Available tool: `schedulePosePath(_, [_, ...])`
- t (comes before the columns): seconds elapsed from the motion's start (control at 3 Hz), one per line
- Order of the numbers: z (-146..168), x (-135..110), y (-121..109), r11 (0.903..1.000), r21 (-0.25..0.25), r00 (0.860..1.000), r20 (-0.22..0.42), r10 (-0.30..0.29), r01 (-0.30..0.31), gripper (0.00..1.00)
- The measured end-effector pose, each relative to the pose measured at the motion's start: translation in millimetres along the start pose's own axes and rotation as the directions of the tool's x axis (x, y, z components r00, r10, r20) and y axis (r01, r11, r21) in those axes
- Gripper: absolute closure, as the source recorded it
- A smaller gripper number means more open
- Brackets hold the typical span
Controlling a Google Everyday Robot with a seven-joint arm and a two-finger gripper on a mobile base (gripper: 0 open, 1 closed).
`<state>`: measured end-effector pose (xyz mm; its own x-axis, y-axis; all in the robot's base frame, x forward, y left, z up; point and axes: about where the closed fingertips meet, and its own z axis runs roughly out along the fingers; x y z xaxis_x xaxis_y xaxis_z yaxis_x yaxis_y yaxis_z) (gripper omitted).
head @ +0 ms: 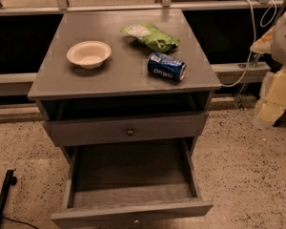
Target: Place pepsi can into middle drawer
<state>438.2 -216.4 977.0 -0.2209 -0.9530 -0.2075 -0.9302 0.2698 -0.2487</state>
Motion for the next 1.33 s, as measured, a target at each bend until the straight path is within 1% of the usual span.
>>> schedulePosePath(0.33, [0,0,0,1.0000,0.000,1.000,0.000,0.000,0.000,0.00])
schedulePosePath(0.67, [47,-43,-28,0.9993,-0.010,0.997,0.066,-0.036,0.037,0.00])
schedulePosePath(1.0, [75,-86,-64,0.9973,-0.006,0.991,0.116,-0.072,0.073,0.00])
schedulePosePath(1.33, [99,-119,-99,0.9983,-0.031,0.989,0.138,-0.044,0.048,0.00])
